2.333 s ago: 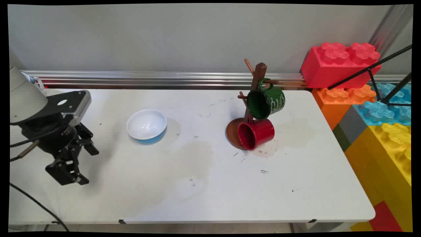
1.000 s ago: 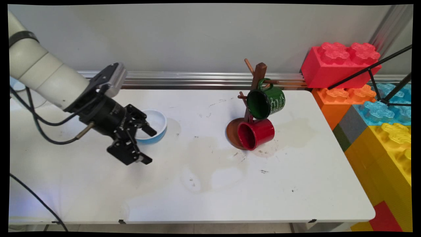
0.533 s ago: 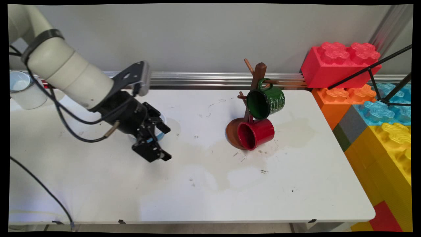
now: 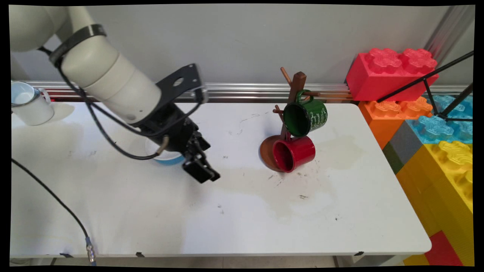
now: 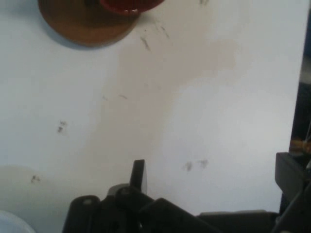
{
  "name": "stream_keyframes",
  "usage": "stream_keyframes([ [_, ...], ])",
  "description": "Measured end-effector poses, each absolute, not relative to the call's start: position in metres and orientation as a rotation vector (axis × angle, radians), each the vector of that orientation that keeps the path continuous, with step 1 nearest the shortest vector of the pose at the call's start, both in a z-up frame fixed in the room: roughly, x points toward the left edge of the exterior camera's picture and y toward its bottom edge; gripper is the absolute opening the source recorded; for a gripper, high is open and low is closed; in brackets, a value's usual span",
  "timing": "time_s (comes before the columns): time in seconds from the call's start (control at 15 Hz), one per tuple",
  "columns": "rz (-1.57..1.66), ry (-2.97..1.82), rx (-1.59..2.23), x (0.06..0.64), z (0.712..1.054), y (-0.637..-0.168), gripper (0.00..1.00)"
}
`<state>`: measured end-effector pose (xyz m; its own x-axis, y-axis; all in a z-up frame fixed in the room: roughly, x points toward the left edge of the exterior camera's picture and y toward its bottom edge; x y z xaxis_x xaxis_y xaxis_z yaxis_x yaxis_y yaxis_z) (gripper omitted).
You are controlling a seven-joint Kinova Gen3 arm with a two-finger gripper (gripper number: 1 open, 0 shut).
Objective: Pick up the green mug from the rack
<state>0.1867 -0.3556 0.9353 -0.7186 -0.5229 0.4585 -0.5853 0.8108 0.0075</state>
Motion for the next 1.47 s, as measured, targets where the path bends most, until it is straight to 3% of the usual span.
stream_keyframes([
  [0.6,0.233,-2.487,1.051,0.116,0.951,-0.352,1.00],
  [1.47,0.357,-2.277,1.250,0.076,0.932,-0.368,1.00],
])
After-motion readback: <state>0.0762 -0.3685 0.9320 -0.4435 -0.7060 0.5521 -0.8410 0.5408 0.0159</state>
